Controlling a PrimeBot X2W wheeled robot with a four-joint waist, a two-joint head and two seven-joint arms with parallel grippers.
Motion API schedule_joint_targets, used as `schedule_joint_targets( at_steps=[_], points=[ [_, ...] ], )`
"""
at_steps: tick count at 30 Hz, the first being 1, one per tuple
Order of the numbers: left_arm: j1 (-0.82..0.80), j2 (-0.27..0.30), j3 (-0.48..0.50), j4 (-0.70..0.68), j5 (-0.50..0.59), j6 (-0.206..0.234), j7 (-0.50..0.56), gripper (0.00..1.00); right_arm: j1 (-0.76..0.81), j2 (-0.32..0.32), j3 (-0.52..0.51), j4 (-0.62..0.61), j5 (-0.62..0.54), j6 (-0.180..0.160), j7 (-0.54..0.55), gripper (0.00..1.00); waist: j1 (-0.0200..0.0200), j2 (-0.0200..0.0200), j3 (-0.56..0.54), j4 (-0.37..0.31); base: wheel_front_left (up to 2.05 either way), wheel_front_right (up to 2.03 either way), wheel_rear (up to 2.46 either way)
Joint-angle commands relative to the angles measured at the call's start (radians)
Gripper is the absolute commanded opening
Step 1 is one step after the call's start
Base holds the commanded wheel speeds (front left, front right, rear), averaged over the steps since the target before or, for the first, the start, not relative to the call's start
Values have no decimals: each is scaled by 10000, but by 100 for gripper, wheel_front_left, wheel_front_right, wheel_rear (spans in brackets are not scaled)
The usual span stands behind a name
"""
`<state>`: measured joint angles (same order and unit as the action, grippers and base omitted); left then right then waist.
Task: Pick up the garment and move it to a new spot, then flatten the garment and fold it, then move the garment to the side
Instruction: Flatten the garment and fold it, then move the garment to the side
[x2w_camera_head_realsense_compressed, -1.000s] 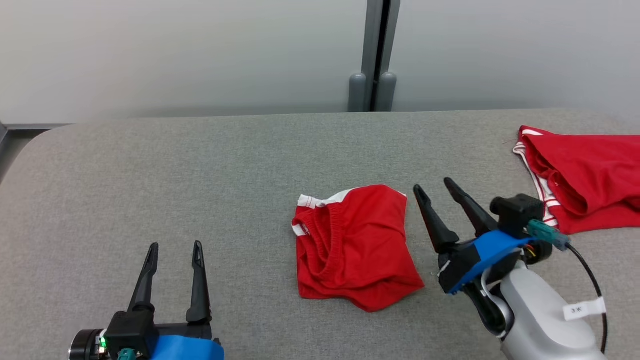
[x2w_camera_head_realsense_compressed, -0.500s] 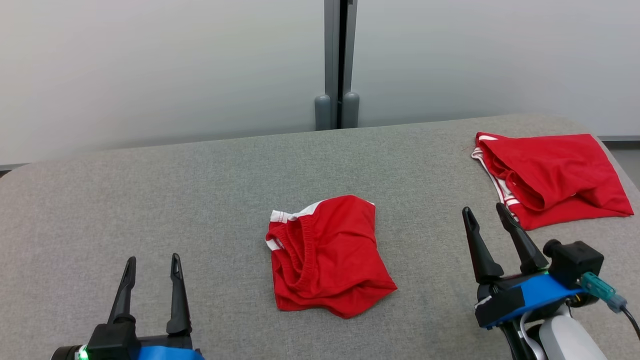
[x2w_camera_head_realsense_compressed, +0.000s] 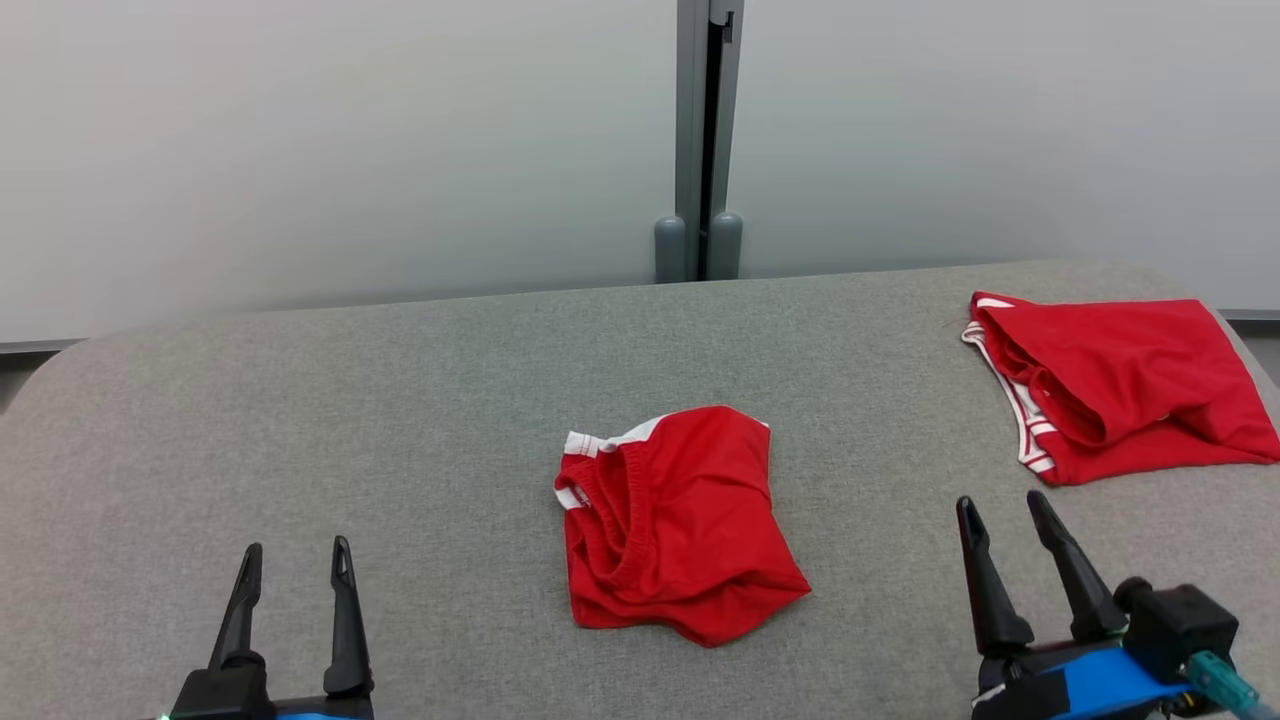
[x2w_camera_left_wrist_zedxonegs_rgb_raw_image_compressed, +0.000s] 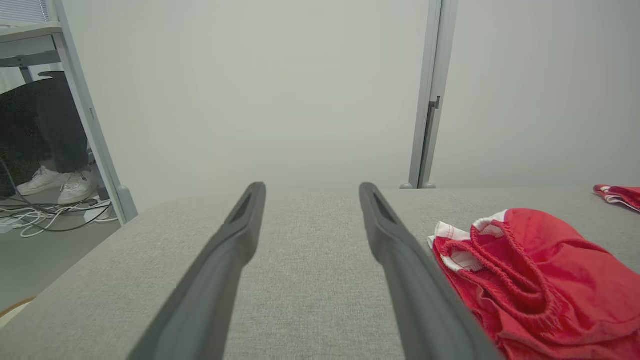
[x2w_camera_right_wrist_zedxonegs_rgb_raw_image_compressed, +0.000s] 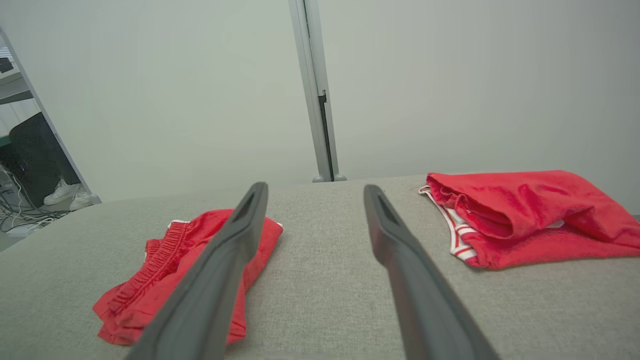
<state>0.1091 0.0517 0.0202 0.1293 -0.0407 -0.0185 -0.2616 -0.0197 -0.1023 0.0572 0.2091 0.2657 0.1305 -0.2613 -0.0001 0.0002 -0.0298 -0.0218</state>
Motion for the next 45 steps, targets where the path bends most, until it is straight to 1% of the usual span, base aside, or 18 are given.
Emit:
schedule_joint_targets(
  at_steps=[1, 5, 11, 18, 36, 39, 45],
  points=[
    [48, 17, 35, 21, 83, -30, -44, 100, 199, 64, -26, -56, -83, 5, -43, 100, 1, -2, -13, 20, 0, 0, 0],
    [81, 16, 86, 57, 74, -17, -44, 100, 514, 277, 3, -196, -168, 5, -43, 100, 1, -2, -38, 99, 0, 0, 0],
    [83, 12, 75, 154, 68, -11, -44, 100, 630, 425, 142, 74, -263, 5, -44, 100, 1, -2, -29, 170, 0, 0, 0],
    [9, 33, 168, 271, 14, -56, -44, 100, 591, 485, 112, 223, -367, 5, -44, 100, 1, -2, -18, 197, 0, 0, 0],
    [-27, 11, 156, 309, 19, 12, -44, 100, 484, 517, 213, 469, -538, 5, -44, 100, 1, -2, 33, 194, 0, 0, 0],
    [-52, 7, 185, 292, 11, 4, -44, 100, 150, 520, 447, 525, -578, 5, -44, 100, 1, -2, 81, 158, 0, 0, 0],
    [-158, 4, 87, 283, 47, 13, -44, 100, -1089, 515, 1075, 756, -703, 5, -44, 100, 1, -2, 217, 206, 0, 0, 0]
  ],
)
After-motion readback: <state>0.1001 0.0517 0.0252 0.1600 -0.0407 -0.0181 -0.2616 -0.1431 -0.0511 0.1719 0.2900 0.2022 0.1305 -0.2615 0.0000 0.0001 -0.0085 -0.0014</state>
